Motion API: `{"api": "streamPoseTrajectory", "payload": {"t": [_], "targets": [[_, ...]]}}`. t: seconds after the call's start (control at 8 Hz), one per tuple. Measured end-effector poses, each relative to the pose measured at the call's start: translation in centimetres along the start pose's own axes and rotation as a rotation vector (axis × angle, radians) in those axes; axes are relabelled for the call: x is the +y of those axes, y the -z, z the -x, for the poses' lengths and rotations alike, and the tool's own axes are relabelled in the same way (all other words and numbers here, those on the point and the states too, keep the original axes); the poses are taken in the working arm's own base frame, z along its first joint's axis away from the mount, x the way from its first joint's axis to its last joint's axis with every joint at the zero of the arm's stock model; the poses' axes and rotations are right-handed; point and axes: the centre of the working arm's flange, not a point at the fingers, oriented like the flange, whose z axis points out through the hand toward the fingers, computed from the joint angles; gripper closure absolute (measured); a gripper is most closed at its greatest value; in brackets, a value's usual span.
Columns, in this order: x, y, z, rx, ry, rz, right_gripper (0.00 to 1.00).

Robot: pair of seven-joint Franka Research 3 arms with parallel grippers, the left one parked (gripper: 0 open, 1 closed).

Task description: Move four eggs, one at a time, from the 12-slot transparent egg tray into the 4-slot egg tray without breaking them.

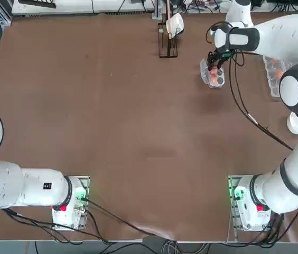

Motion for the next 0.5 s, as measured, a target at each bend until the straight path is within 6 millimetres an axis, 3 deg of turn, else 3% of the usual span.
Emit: {"api": "streamPoseTrajectory", "payload": {"t": [0.25,0.5], "targets": [[-0.01,0.10,-0.07,0.002,0.000,0.000,0.01],[-0.01,0.92,-0.31,0.007,0.004,0.000,0.00]]}}
